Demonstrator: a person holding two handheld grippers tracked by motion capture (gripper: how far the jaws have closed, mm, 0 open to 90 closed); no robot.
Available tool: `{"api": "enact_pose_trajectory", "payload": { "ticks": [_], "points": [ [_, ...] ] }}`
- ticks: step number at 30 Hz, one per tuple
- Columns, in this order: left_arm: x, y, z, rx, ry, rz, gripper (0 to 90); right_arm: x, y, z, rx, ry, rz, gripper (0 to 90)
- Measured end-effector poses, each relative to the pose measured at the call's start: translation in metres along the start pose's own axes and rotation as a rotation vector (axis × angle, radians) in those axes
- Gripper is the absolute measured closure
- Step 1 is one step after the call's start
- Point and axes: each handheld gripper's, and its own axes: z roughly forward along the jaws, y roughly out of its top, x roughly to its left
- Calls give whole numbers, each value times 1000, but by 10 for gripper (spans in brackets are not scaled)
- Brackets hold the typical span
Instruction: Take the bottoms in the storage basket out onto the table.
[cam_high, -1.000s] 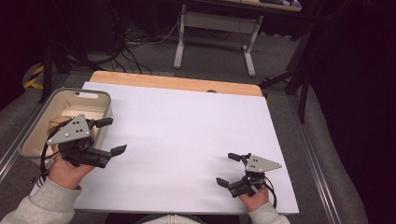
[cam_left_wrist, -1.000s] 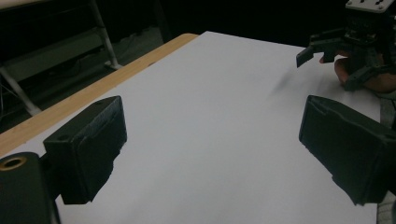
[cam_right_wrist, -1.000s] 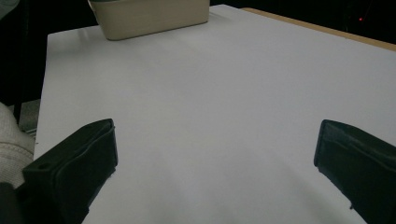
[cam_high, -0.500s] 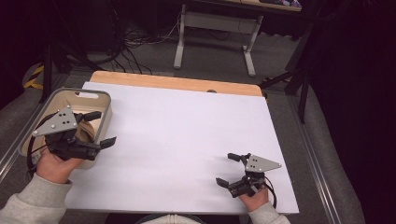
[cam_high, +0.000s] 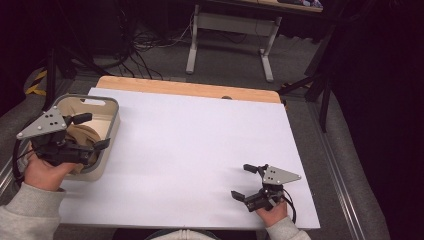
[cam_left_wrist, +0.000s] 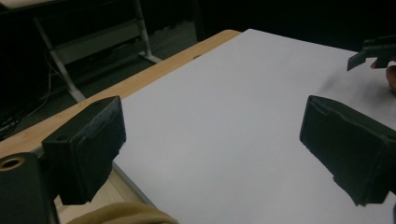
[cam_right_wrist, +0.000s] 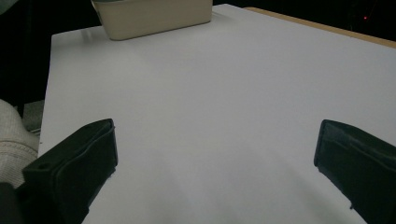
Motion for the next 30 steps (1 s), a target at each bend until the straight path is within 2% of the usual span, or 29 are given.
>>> {"api": "enact_pose_trajectory", "payload": {
  "ticks": [15,22,30],
  "points": [
    [19,-11,-11,23,47,-40,71,0,0,0,0,2,0,1],
    [25,-17,-16,43,66,-55,31,0,0,0,3,3,-1,1],
    [31,-23,-21,86,89,-56,2,0,0,0,3,3,-2,1]
  ]
}}
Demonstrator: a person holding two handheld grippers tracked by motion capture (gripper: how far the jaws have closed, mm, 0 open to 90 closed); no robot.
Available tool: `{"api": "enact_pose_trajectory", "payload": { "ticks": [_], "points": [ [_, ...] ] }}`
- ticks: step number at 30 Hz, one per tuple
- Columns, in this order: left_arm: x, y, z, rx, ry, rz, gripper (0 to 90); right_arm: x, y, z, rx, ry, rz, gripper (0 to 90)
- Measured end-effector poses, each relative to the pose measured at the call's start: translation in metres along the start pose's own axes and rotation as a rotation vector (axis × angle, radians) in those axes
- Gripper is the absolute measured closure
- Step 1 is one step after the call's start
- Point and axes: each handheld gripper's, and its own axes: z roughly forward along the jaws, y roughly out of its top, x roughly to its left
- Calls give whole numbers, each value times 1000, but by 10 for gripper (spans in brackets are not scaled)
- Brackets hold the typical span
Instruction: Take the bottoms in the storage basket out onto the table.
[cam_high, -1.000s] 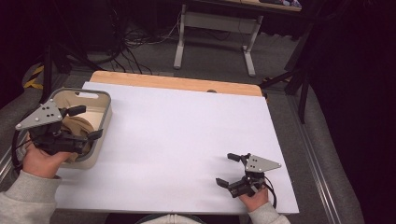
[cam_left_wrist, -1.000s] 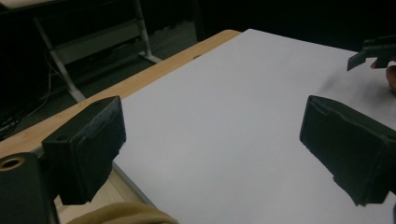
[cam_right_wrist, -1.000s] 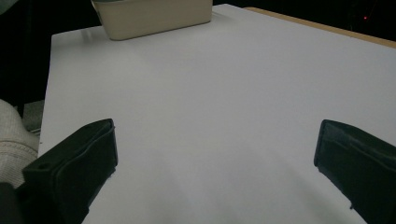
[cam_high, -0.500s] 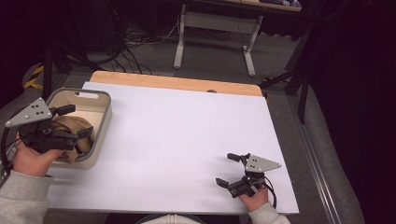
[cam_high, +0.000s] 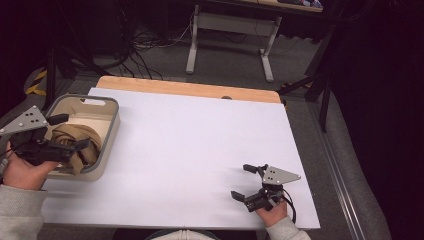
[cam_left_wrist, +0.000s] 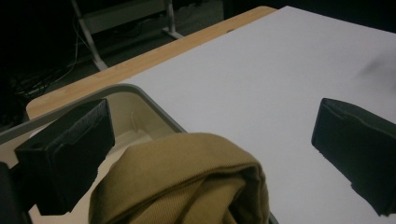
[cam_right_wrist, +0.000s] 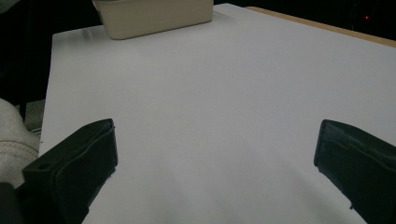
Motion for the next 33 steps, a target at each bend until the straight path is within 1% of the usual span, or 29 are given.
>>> {"api": "enact_pose_trajectory", "payload": {
  "ticks": [2,4,10,16,18,26,27,29,33],
  "points": [
    [2,-2,-2,2,7,-4,2,0,0,0,1,0,0,2],
    [4,-3,-4,5,5,-13,2,0,0,0,1,0,0,1],
    [9,-10,-4,41,12,-24,1,0,0,0,1,2,0,2],
    [11,-17,1,69,-4,-31,1,0,0,0,2,5,0,1],
    [12,-20,2,80,-3,-36,1,0,0,0,2,5,-2,1],
    [17,-32,8,113,-7,-64,1,0,0,1,2,7,-2,2],
    [18,-33,8,111,-9,-66,1,0,0,0,3,6,-2,2],
    [18,-36,9,115,-13,-75,1,0,0,1,2,8,-2,2],
    [16,-40,13,129,-22,-76,1,0,0,1,2,8,-2,2]
  ]
}}
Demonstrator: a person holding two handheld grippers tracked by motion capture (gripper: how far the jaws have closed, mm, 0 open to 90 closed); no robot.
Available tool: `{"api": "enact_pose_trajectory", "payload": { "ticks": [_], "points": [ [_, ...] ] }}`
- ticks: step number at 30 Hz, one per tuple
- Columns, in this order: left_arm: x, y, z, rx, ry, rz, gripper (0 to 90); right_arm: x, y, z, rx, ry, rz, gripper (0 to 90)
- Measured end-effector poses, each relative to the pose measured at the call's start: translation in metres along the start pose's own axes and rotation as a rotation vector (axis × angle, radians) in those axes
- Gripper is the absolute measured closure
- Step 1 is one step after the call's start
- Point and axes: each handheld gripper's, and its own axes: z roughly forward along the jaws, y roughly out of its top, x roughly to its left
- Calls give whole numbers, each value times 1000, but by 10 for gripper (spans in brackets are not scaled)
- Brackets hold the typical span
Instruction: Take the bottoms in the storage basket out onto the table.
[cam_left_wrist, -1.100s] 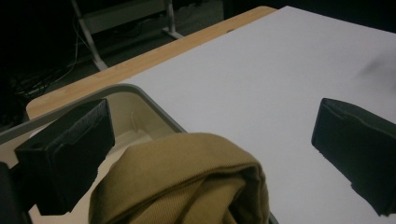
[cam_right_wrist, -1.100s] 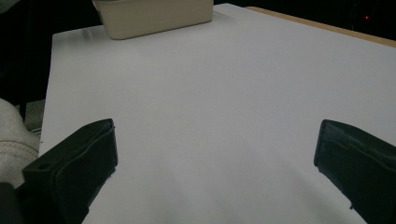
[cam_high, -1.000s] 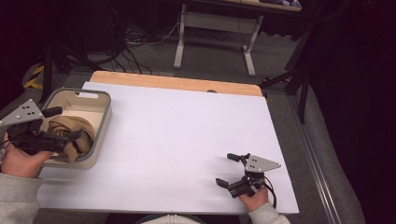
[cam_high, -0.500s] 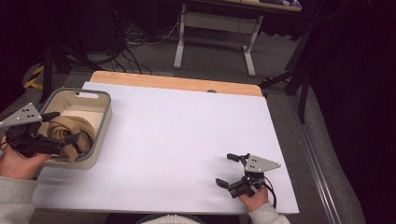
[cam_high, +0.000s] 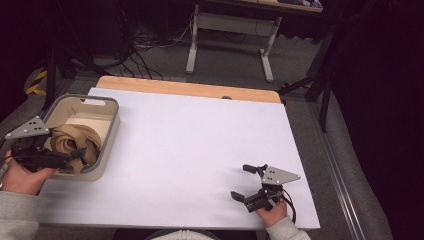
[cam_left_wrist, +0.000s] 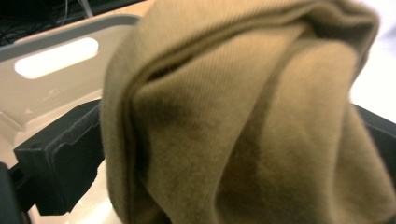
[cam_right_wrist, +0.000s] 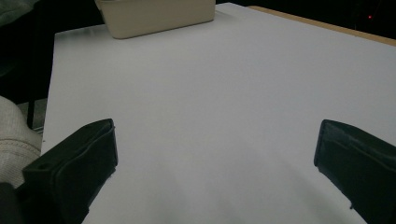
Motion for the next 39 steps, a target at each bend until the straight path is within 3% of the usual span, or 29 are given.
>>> {"api": "enact_pose_trajectory", "payload": {
  "ticks": [13,16,18,21,25,39],
  "points": [
    [1,-12,5,36,-29,-26,31,0,0,0,1,0,1,2],
    [1,-12,2,18,-33,-12,149,0,0,0,1,-1,1,2],
    [1,-12,-2,7,-56,-4,308,0,0,0,2,-2,1,2],
    [0,-10,-6,5,-46,17,537,0,0,0,2,-3,2,2],
    [-2,-4,-12,2,-18,49,722,-1,0,0,3,-4,4,2],
    [-3,28,-28,-6,-23,68,782,-1,0,0,0,-2,6,2]
  ]
}}
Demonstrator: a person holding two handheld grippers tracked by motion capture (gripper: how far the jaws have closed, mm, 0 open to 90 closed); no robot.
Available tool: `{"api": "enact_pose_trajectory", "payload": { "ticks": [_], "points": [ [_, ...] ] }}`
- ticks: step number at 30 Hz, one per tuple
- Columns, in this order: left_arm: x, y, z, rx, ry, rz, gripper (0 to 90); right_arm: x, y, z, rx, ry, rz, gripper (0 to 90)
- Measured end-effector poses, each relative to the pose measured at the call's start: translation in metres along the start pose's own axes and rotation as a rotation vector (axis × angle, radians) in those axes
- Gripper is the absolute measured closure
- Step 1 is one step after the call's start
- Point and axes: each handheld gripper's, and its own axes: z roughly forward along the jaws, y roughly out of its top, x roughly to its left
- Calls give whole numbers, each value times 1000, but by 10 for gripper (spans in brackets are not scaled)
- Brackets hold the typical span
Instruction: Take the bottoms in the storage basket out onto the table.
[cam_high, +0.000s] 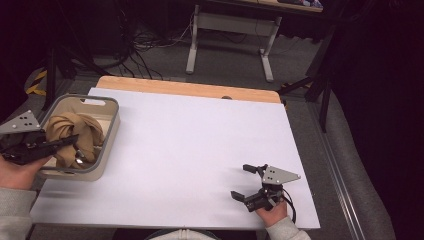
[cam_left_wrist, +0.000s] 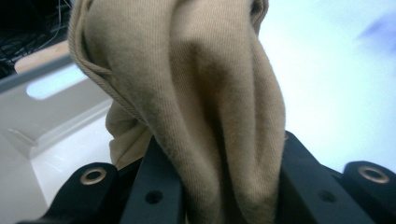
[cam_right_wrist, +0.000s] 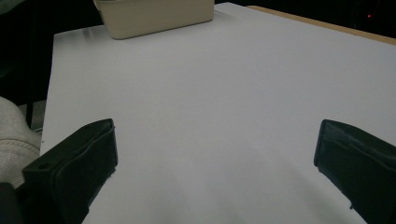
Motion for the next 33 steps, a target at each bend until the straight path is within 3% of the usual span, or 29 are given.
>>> {"api": "enact_pose_trajectory", "payload": {
  "ticks": [19,26,33],
  "points": [
    [0,42,-25,-76,-56,24,786,0,0,0,1,3,-3,2],
    [-3,53,-22,-145,-129,0,786,0,0,0,-1,6,-4,2],
    [-14,69,-13,-175,-171,21,786,0,0,0,-2,8,-6,2]
  ]
}}
